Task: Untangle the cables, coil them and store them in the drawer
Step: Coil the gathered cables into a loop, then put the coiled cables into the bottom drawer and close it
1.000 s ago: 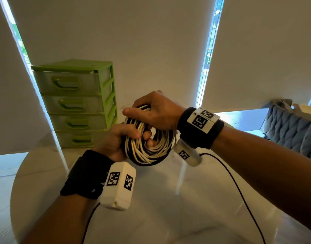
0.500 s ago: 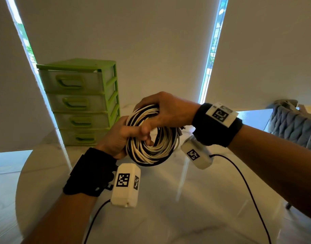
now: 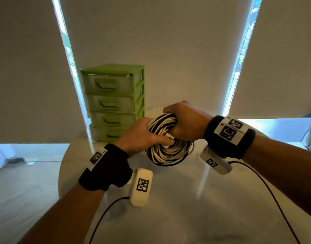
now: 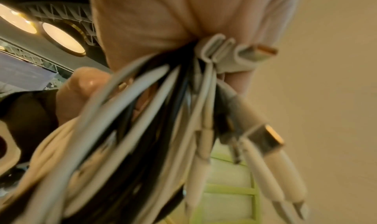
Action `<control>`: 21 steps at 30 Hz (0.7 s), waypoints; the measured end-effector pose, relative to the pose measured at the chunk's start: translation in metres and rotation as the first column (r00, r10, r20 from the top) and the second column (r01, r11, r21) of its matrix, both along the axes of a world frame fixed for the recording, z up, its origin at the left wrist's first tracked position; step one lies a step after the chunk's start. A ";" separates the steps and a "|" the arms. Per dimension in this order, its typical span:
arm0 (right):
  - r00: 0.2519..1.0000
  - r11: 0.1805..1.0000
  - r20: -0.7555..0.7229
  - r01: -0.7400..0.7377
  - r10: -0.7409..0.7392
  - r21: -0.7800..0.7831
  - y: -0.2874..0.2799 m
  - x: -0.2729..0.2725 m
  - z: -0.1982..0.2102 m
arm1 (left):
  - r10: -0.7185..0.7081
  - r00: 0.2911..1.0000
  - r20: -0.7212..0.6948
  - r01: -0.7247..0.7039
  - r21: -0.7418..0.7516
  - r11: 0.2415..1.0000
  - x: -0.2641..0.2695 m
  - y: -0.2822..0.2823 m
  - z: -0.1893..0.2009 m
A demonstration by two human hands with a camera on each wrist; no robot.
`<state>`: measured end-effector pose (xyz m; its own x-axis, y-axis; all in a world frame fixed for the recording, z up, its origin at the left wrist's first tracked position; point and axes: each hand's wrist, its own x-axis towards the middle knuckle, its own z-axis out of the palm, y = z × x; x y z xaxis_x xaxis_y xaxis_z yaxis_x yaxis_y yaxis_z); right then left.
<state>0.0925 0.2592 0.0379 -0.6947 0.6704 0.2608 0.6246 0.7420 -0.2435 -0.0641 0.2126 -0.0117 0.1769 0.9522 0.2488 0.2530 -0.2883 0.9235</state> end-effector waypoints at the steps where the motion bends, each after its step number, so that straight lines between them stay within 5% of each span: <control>1: 1.000 1.000 -0.004 -0.008 0.008 0.021 0.000 -0.007 0.000 | 0.019 0.999 -0.027 -0.018 0.019 1.000 -0.006 -0.003 0.003; 5: 0.994 0.998 -0.094 -0.049 0.053 0.051 0.003 -0.034 0.003 | 0.168 0.980 -0.103 -0.164 0.046 0.985 -0.032 -0.006 0.018; 8: 0.975 0.992 -0.180 -0.124 0.127 0.024 0.009 -0.046 0.010 | 0.188 0.937 -0.293 -0.169 0.087 0.982 -0.049 -0.006 0.041; 11: 0.928 0.878 -0.329 -0.297 0.173 -0.375 0.022 -0.044 0.015 | 0.225 0.850 -0.476 -0.152 0.187 0.971 -0.073 -0.007 0.074; 14: 0.815 0.595 -0.576 -0.434 -0.061 -0.677 0.040 -0.047 0.006 | 0.276 0.808 -0.521 -0.178 0.230 0.957 -0.100 -0.005 0.108; 21: 0.547 0.534 -0.688 -0.442 -0.476 -0.721 0.069 -0.101 -0.031 | 0.258 0.806 -0.533 -0.210 0.150 0.966 -0.126 0.024 0.145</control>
